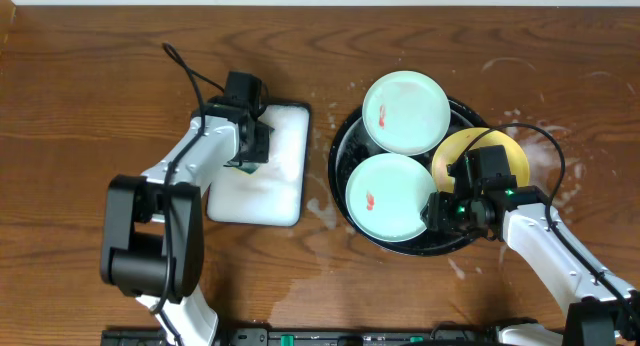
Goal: Clean dirty plates on tray and stack at the side
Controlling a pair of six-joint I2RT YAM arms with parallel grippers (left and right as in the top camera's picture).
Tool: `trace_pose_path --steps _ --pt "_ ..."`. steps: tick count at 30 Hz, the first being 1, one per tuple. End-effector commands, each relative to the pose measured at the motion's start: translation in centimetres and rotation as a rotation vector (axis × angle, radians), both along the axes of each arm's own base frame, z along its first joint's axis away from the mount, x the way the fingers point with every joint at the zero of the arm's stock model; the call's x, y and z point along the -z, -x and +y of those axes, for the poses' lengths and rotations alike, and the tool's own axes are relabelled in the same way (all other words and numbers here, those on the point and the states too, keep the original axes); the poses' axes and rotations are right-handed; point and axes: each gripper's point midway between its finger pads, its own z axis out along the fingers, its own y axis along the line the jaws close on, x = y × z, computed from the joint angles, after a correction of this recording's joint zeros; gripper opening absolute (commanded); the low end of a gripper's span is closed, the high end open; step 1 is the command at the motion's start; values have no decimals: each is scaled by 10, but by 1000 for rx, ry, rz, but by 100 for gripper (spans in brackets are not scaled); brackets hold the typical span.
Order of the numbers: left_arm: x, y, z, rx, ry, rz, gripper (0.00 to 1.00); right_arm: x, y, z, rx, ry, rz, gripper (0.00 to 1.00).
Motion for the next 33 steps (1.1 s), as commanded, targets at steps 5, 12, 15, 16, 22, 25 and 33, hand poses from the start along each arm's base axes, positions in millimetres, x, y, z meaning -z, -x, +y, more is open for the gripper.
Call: trace_pose_path --steps 5,12,15,16,22,25,33 --pt "40 14 -12 71 57 119 9 2 3 2 -10 -6 11 56" --pt "18 15 -16 61 84 125 7 2 3 2 -11 -5 11 53" --pt "-11 11 -18 47 91 104 8 2 1 2 -26 -3 -1 53" --pt "-22 10 -19 35 96 94 7 2 0 2 -35 -3 -9 53" --pt "-87 22 -43 78 116 51 8 1 -9 2 -81 10 -63 44" --pt "-107 33 -60 131 124 16 7 4 -13 3 -78 9 -69 39" --pt "-127 65 -122 154 335 65 7 33 -22 -5 -13 58 -21 13"
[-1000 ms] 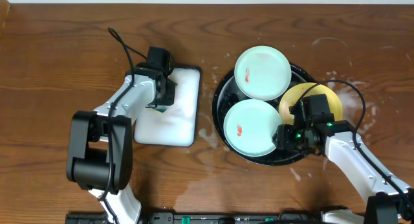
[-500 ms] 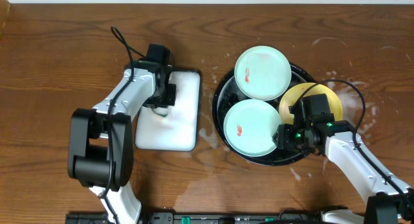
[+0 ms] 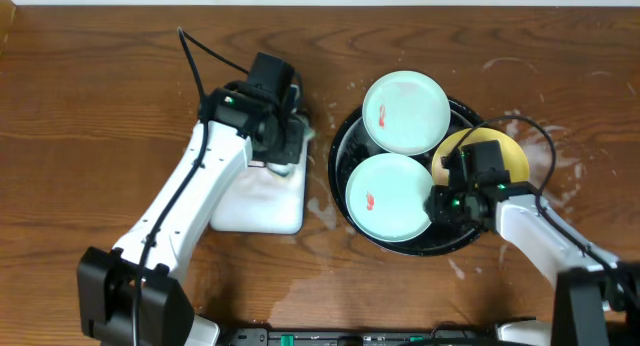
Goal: Clean dirty plates on tray and stack at the side
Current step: 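Scrub the lower pale green plate with the sponge in the left gripper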
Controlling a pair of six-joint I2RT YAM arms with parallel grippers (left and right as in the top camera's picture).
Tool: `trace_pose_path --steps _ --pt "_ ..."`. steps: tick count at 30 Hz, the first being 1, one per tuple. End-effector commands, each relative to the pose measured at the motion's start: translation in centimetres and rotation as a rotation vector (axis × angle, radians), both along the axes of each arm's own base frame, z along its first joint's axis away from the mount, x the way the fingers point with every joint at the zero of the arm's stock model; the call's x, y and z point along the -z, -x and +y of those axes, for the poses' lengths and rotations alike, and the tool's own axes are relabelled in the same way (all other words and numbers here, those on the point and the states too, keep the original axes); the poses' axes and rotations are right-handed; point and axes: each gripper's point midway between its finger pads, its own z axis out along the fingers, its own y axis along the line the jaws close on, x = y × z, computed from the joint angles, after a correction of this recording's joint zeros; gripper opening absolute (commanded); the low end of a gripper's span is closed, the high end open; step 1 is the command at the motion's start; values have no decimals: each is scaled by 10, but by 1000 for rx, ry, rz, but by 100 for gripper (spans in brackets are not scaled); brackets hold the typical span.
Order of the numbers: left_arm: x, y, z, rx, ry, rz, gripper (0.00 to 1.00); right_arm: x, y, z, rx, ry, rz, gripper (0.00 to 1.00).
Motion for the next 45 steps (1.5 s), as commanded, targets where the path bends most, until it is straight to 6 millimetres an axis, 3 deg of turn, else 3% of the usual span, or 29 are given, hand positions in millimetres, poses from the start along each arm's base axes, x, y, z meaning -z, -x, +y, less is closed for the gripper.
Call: trace_pose_path --steps 1,2,8,16,21,25,26,29,32,35,40,42,45 --pt "-2 14 -35 -2 142 76 8 17 4 -9 58 54 50 6" --pt "0 17 -41 -8 151 92 7 20 3 -10 70 57 56 1" --pt "19 33 -87 -15 192 131 8 18 -1 -14 97 70 42 1" --pt "72 51 -149 -75 207 229 8 18 -1 -14 143 64 55 1" --pt "99 61 -187 -51 306 331 8 18 0 -13 142 59 57 1" --pt "136 58 -177 -79 234 364 7 18 0 -12 146 49 62 1" --pt "149 54 -166 -78 184 352 7 17 0 -10 144 40 63 1" --pt "164 40 -127 -111 15 283 7 17 1 -9 142 34 65 1" --pt "158 20 -84 -169 -176 168 7 17 1 -9 142 34 65 1" --pt "141 2 -65 -159 -289 62 8 17 1 -9 142 34 65 1" --pt "133 -10 -71 -91 -316 -15 8 17 1 -9 142 34 65 1" --pt "139 -4 -86 -69 -260 15 7 17 1 -9 142 34 65 1" --pt "152 12 -123 -30 -78 128 8 17 1 -9 141 35 66 1"
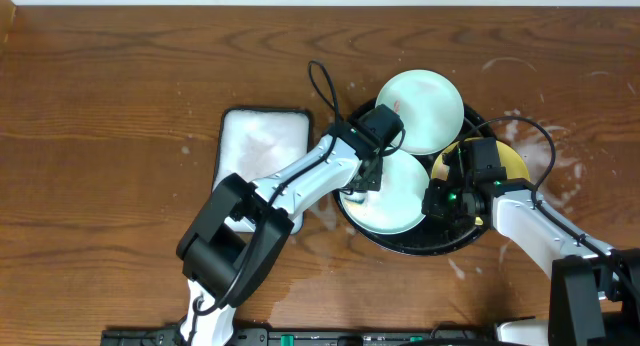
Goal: Clean dirty plates on tray and stack at the side
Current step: 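Scrub the lower pale green plate with the sponge in the left gripper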
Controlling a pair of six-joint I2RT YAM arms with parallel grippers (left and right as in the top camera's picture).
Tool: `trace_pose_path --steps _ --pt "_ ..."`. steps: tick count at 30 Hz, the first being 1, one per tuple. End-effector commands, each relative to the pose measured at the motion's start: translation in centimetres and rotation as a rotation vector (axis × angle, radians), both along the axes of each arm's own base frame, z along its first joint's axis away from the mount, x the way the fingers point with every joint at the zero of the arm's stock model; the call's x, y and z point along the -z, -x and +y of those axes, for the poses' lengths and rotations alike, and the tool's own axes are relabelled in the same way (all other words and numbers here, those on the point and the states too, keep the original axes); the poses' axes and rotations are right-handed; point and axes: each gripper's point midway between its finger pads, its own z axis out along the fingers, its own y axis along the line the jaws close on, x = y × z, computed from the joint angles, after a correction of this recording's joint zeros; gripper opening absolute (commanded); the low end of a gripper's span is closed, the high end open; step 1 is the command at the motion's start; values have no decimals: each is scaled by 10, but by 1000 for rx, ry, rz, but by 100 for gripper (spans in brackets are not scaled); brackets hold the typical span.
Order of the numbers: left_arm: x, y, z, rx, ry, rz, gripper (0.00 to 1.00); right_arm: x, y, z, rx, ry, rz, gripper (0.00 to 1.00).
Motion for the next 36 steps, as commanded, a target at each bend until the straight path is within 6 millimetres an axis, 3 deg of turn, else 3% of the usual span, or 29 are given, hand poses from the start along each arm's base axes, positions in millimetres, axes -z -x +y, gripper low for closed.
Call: trace_pose_path --steps 1,5,8,15,19,23,29,36 --pt "31 6 -8 -2 69 100 8 16 8 -16 12 98 35 1" --pt "31 34 -55 -26 324 303 8 16 9 -16 11 96 38 1" --pt "29 48 -72 -19 404 385 8 16 9 -16 11 95 38 1" --pt "29 68 -86 30 412 421 9 16 11 -16 11 96 45 1" --pt "30 78 -82 72 383 439 12 16 11 -16 10 97 46 1" --pt "44 77 -46 57 202 404 13 16 11 -16 10 97 48 1" --pt "56 32 22 -43 -81 214 8 17 13 -16 10 98 54 1" --pt "41 -14 93 -140 -352 38 8 18 18 -17 8 103 76 1"
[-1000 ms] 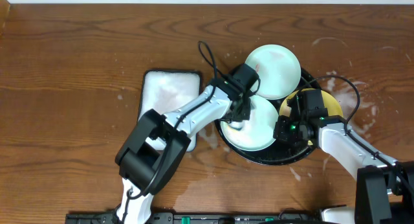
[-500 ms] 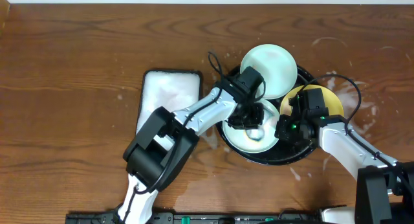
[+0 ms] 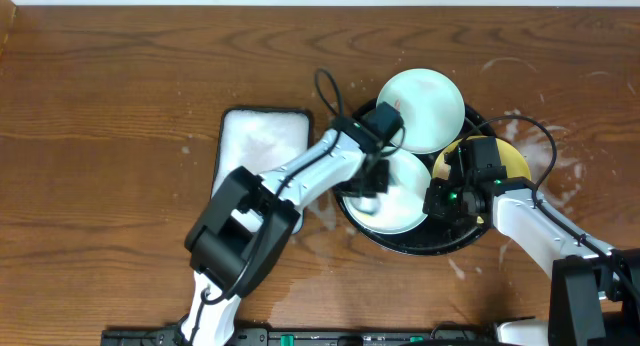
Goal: Clean dirty plates on tray and stack at the side
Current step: 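Scrub the lower pale green plate with the sponge in the left gripper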
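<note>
A black round tray (image 3: pixel 455 241) holds two pale green plates and a yellow plate (image 3: pixel 512 158). The far green plate (image 3: pixel 425 108) lies uncovered. My left gripper (image 3: pixel 366 182) is down over the left part of the near green plate (image 3: pixel 402 204), blurred, so its fingers and anything in them cannot be made out. My right gripper (image 3: pixel 437 200) sits at that plate's right edge, its fingers hidden under its own body. The right arm covers part of the yellow plate.
A white rectangular pad (image 3: pixel 260 144) lies on the table left of the tray, partly under the left arm. Wet smears mark the wood in front of the tray (image 3: pixel 320 211) and to its right (image 3: pixel 555 151).
My left gripper is still over the near green plate, shifted slightly and now blurred. The right gripper, the plates and the tray have not moved.
My left gripper was first down on the white pad at the left, then at the pad's far right corner. After that it was over the near green plate, covering its red stain, and it is still there. The right gripper stayed at that plate's right edge throughout.
</note>
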Controlling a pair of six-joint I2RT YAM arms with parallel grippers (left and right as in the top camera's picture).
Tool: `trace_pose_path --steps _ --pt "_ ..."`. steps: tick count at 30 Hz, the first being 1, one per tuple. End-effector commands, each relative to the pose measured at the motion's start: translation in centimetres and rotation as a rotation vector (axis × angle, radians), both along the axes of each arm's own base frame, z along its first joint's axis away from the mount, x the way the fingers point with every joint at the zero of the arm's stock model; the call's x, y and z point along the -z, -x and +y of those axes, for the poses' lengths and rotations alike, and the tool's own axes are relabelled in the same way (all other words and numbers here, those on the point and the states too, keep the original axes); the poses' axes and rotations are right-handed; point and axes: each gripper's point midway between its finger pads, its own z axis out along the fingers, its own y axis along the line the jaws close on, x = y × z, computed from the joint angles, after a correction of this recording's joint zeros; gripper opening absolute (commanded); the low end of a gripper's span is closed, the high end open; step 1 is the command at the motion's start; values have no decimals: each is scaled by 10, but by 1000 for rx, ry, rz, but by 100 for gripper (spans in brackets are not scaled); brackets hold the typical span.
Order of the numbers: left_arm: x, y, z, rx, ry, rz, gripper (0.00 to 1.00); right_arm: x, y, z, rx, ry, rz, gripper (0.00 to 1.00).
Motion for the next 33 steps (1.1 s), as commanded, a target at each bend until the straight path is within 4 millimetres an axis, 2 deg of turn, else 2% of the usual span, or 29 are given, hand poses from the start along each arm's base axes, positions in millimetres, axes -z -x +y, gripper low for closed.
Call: trace_pose_path --steps 1,5,10,15,18,22,26,29,33 --pt "31 -33 102 -66 -443 -129 8 17 17 -13 -5 79 65 1" --pt "21 -40 105 -67 -470 -153 8 17 18 -13 -5 79 67 1" --pt "5 -41 79 -52 -345 -122 8 17 18 -13 -5 79 68 1" --pt "-34 -37 55 -32 -162 -86 8 17 17 -13 -5 79 65 1" --pt "-66 -31 56 -37 -81 -80 8 17 15 -13 -6 78 55 1" --pt "-110 -26 81 -37 -60 -122 8 15 7 -12 -46 81 7 1" --pt "-141 -24 129 -70 -108 -160 8 12 2 -11 -81 88 -15 1" --pt "-143 -25 163 -143 -140 -151 8 9 -1 -10 -86 88 -22 1" --pt "-118 -25 193 -223 -162 -106 8 -2 -8 -9 -87 88 -19 1"
